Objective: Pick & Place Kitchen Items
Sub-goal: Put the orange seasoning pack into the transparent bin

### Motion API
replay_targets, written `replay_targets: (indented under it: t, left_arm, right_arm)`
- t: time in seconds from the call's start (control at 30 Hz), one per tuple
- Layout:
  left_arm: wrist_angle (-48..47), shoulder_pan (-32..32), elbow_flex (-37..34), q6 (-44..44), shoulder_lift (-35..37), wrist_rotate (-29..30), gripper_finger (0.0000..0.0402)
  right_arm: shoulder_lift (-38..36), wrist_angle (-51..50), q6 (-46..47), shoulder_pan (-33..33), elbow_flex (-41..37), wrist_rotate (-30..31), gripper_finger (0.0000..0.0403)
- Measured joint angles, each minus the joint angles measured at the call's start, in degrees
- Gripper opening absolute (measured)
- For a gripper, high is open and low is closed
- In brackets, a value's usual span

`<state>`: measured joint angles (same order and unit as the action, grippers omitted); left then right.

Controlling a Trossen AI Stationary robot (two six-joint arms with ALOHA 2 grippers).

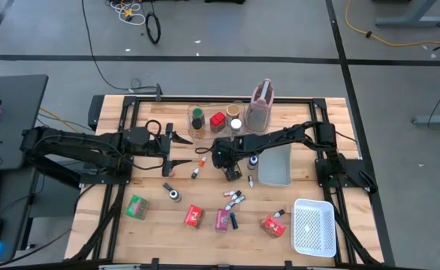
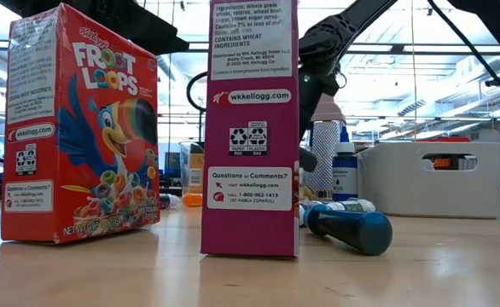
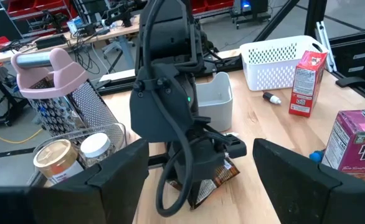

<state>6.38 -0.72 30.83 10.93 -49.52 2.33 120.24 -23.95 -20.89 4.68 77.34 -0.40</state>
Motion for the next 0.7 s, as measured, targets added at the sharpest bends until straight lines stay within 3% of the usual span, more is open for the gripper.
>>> replay_targets:
  t: [0.33, 0.7]
  left_arm:
    - [-0.1, 0.0, 0.0, -0.1, 0.0, 0.0, 0.0297]
    - [-0.5, 0.0, 0.0, -0.2, 0.0, 0.0, 0.0297]
  right_arm:
    - [-9.4, -0.5, 5.5, -0.7, -0.2, -0.7, 0.0006]
    - [-20.6, 9.0, -1.3, -0.5, -0.2, 16.0, 0.0006]
